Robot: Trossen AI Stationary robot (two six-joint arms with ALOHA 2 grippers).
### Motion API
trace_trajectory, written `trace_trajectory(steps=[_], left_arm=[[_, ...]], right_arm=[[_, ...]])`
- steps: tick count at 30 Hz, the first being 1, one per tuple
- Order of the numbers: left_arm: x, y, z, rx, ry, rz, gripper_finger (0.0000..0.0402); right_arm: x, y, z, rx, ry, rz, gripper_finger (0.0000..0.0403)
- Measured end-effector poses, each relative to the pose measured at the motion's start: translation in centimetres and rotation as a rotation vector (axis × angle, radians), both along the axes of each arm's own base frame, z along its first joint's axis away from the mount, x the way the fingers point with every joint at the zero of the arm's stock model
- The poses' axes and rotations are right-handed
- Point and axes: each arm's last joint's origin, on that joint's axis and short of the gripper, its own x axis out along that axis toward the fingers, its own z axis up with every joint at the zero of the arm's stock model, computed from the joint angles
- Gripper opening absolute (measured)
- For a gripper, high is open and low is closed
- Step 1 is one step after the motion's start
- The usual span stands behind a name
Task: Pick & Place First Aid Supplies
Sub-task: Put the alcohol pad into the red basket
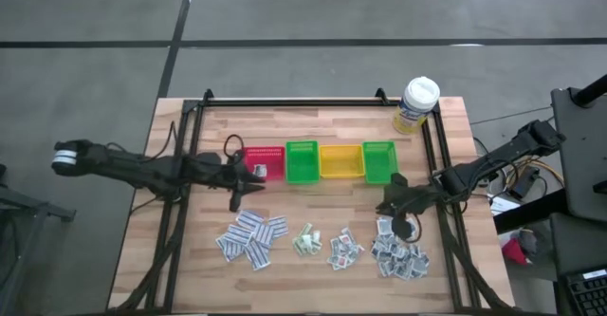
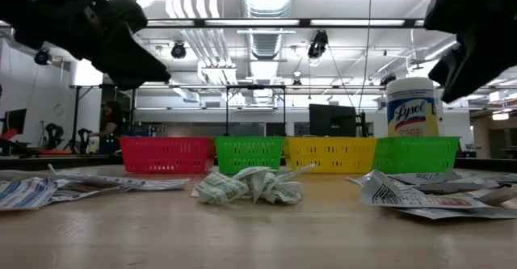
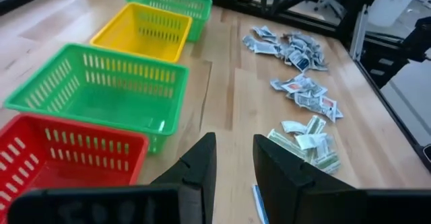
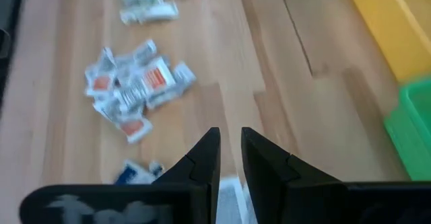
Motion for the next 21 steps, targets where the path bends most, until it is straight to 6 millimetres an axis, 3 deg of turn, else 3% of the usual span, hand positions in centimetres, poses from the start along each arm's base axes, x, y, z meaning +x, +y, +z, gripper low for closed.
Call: trace_trajectory(steps=[10,21], left_arm=[[-1.7,0.0,-0.7,0.036,-0.069,-0.009,0.0092],[-2.8,0.0,-1.1,0.044,-0.122,-0.009,0.0092]], right_arm=[[0.6,0.4,0.6,0.03,0.202,-0.107,0.0058],[1.1,0.9,-1.0,0.095,0.432,-0.215,0.0081]])
